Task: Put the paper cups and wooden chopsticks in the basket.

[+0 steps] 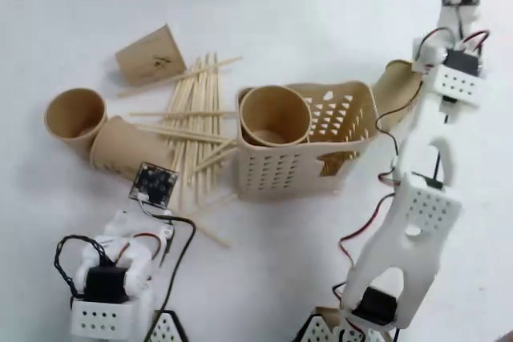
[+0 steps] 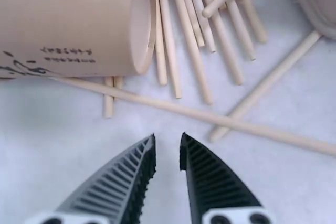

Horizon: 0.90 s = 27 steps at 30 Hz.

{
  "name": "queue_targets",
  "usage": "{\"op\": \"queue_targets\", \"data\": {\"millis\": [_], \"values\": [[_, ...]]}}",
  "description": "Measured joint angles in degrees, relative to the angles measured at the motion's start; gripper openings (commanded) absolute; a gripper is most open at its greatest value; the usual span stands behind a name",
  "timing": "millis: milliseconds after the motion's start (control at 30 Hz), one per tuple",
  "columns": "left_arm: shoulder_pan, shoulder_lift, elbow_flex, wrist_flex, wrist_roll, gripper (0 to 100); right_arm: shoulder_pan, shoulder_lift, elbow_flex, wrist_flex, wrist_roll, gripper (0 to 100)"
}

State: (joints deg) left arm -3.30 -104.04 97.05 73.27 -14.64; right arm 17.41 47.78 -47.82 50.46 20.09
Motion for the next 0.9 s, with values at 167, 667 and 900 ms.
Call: {"op": "queue_targets", "data": {"millis": [167, 667, 900], "values": [[0.0, 0.0, 0.0, 0.0, 0.0, 10, -0.5, 9.7, -8.6, 0.2, 0.0, 28.2], [0.0, 0.0, 0.0, 0.0, 0.0, 10, 2.1, 13.5, -20.7, 30.3, 3.0, 1.9], [0.0, 0.0, 0.0, 0.0, 0.0, 10, 8.8, 14.2, -26.2, 41.8, 15.3, 1.8]]}}
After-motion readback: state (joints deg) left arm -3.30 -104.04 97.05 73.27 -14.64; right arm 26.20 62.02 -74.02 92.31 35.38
